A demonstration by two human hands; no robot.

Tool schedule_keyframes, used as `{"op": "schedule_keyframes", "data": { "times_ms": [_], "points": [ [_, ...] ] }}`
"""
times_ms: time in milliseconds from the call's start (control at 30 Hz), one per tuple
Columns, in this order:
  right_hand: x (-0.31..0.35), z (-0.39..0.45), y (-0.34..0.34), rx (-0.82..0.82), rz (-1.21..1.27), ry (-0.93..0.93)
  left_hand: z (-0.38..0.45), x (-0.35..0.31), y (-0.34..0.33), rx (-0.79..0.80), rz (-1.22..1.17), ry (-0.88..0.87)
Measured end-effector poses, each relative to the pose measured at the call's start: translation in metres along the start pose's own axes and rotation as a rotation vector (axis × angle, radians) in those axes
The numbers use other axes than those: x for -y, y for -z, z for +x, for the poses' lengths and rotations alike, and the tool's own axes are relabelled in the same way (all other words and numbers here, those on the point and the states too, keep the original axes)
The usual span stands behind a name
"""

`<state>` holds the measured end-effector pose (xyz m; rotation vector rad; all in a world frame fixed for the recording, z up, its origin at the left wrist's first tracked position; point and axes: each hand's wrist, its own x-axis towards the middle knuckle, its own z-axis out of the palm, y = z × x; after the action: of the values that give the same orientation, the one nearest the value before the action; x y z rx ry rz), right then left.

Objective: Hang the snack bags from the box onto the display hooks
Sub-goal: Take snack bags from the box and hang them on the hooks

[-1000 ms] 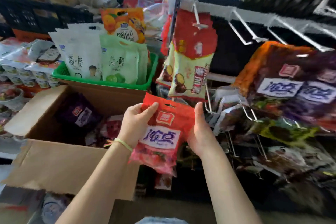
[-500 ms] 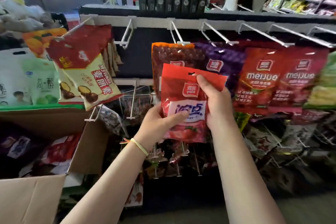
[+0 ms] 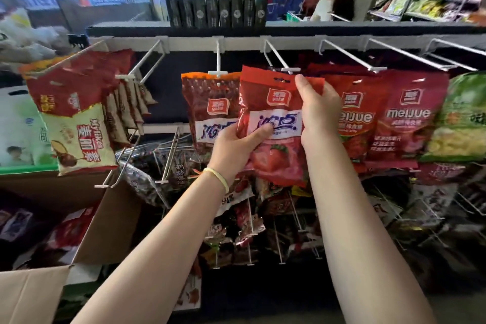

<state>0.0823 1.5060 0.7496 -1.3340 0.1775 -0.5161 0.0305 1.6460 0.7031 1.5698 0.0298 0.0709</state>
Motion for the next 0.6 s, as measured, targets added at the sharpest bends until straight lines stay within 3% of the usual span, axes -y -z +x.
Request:
{"op": "schedule_keyframes", "data": {
  "times_ms": [300,467,533,600],
  "points": [
    [-0.019,0.0,0.001,-0.102,-0.166,0.184,0.004,0.012,-0.004,-0.033,0.011,0.03],
    [-0.035,-0.041,-0.002,-0.386,-0.535,0.793,-0.002,0.028,0.011,-0.006,0.107,0.049],
    [-0.048,-0.067,-0.013,-0.208,-0.526,0.836,-0.009,0.041,0.03,0.009,0.151,0.074],
    [-0.061,-0.094,-0.03,0.162,-0.491,0.632,-0.017,0.056,0.059,0.01,0.148,0.127]
  ]
}}
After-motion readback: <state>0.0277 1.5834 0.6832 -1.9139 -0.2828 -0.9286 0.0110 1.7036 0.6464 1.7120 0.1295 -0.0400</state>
